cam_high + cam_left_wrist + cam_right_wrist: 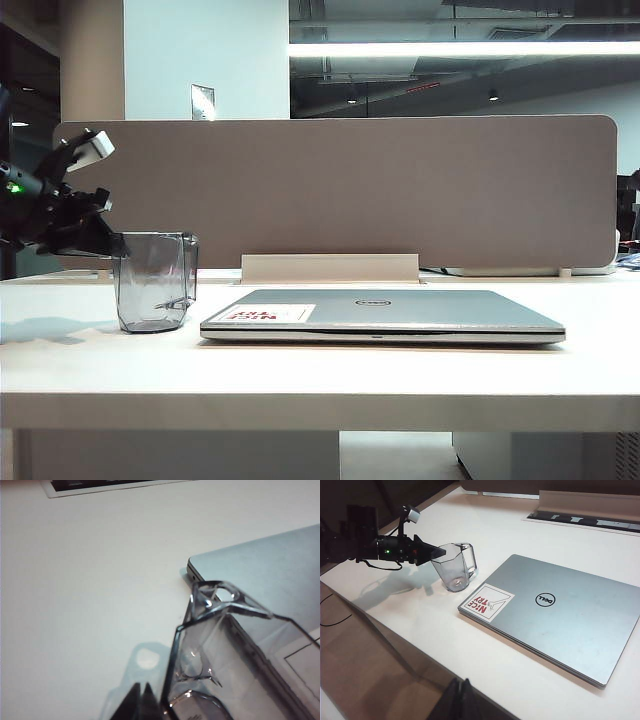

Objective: Pick up the water cup and place it on the left side of the laptop.

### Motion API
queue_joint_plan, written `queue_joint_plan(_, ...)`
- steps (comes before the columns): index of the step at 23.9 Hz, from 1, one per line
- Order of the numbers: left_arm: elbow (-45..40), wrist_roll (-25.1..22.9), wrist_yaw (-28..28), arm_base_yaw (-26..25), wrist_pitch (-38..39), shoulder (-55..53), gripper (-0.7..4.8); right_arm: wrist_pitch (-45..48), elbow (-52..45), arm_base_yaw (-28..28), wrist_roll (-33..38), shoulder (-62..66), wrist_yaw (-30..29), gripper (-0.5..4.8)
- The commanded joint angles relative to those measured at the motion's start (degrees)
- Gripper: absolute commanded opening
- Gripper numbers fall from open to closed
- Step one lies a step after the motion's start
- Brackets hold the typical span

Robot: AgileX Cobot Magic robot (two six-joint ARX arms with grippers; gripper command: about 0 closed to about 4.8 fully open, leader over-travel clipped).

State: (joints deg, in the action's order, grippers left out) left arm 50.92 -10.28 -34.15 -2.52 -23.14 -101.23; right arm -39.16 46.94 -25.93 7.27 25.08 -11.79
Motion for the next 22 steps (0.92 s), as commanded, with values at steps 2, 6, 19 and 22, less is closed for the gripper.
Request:
queue_joint_plan(2,0.1,0.2,0.3,-0.1,2.0,0.2,-0.06,0.4,0.2,-0.1,0.1,0.0,0.3,-0.07)
queue_joint_plan(6,0.1,0.2,2.2,-0.1,5.7,0.2,-0.06,0.4,0.2,-0.1,0.0,0.0,0.3,-0.07)
queue_joint_plan(19,0.1,0.2,-2.1,0.0,12.4,0.6,-0.06,0.4,0.2,-0.1,-0.5,0.0,0.3,-0.07)
queue_joint_plan(22,0.1,0.2,-4.6,0.0,14.0,0.9,-0.06,0.4,0.2,-0.1,-1.3,0.0,0.4,-0.07)
